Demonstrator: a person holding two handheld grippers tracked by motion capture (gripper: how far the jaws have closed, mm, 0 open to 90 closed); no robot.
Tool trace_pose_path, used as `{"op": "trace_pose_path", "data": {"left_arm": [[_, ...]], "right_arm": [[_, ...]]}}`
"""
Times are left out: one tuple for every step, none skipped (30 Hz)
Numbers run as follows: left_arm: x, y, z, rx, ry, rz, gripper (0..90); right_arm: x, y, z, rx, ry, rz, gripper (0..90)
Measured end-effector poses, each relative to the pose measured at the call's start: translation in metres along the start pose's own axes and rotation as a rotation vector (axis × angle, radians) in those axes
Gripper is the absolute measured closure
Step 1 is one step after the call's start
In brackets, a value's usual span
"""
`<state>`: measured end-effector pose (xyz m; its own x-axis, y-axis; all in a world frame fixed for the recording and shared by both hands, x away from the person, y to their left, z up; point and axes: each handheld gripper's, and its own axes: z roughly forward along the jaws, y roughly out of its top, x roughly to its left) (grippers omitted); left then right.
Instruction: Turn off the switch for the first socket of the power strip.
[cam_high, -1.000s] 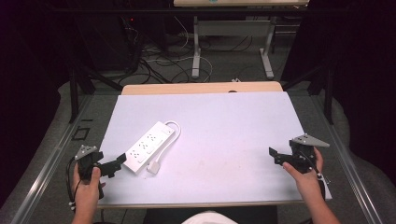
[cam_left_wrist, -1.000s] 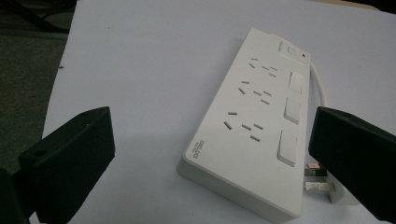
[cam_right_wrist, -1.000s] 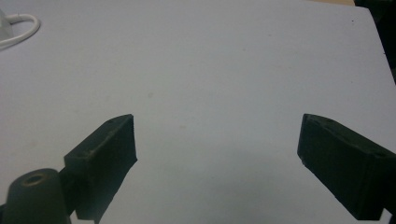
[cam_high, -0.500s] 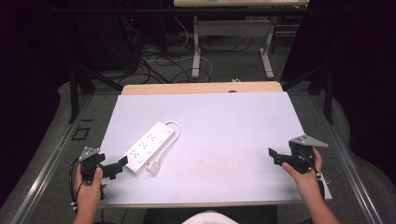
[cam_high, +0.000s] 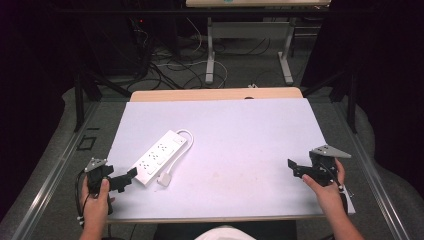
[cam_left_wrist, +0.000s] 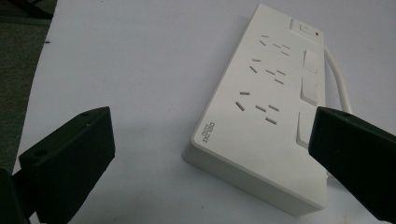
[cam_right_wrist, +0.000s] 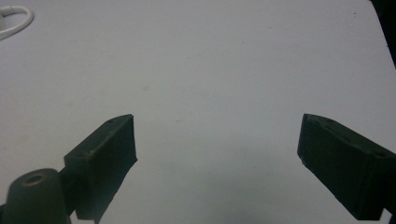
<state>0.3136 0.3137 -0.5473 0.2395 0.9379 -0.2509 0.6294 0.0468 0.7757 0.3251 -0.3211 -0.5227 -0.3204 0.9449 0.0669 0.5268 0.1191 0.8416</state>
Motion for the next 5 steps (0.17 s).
{"op": "trace_pose_path", "data": {"left_arm": [[0.0001,0.0001,0.0000,-0.001,0.000,-0.002,0.4],[0.0001,0.0007,-0.0006,0.006,0.000,-0.002,0.4],[-0.0001,0.0011,-0.0006,0.002,0.001,-0.003,0.4],[-0.0005,0.0010,-0.0001,-0.011,0.004,-0.004,0.4],[-0.0010,0.0013,-0.0006,-0.013,0.005,-0.003,0.3]], "right_arm": [[-0.0003,0.0001,-0.0002,0.001,-0.001,-0.001,11.1],[-0.0009,0.0000,-0.0003,0.002,-0.003,-0.003,11.0],[-0.0010,-0.0005,0.0009,-0.006,-0.005,0.000,11.0],[-0.0015,-0.0008,0.0007,-0.001,0.001,0.001,11.0],[-0.0015,-0.0010,0.0005,0.005,-0.002,0.005,11.0]]}}
